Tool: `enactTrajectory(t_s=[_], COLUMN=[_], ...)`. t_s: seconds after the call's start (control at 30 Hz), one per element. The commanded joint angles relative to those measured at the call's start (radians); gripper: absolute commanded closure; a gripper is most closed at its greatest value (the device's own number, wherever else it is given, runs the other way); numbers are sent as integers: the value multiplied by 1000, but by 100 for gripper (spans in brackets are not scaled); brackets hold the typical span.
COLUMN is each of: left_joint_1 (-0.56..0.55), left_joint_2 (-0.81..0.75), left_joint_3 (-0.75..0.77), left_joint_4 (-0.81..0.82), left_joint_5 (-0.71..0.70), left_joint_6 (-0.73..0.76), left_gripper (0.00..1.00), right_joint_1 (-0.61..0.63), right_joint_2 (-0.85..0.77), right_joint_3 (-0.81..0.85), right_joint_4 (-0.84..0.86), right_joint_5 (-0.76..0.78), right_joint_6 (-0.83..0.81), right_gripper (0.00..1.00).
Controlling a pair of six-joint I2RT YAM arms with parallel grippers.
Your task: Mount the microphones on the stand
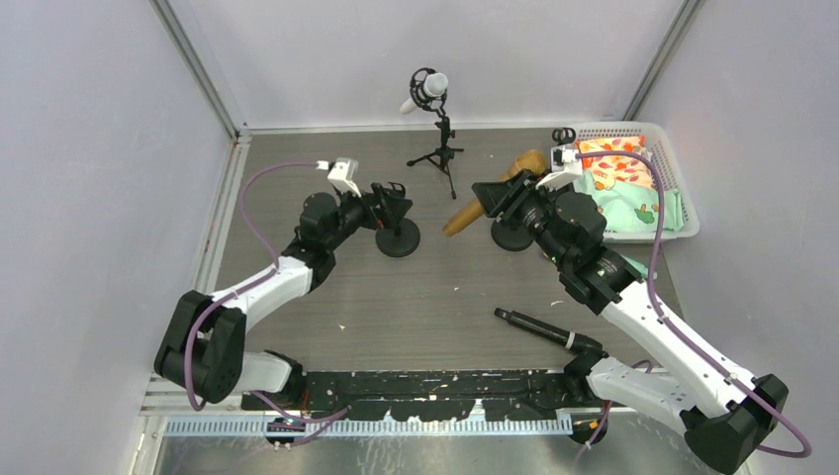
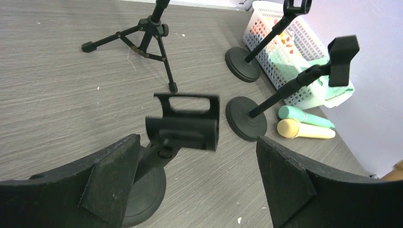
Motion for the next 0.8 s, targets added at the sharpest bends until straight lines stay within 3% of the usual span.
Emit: enactTrajectory(t_s=[0.0,0.2,0.43,0.77], left_joint_1=[-4,-30,-55,-77], left_joint_2=[-11,82,193,239], left_joint_3=[-103,-142,-116,-105], left_joint_4=[296,440,497,527], left_joint_5=[16,8,-67,-106], left_joint_6=[60,95,172,228], left_gripper=[7,7,24,43], right_joint_1=[0,0,0,1], right_joint_2=[13,27,24,36], right_joint_3=[-3,-11,-13,-14], right_joint_4=[156,166,153,135], right_joint_5=[-47,-65,-66,-66], right_joint_6=[-7,-15,-32,-43], right_gripper=[99,99,99,99])
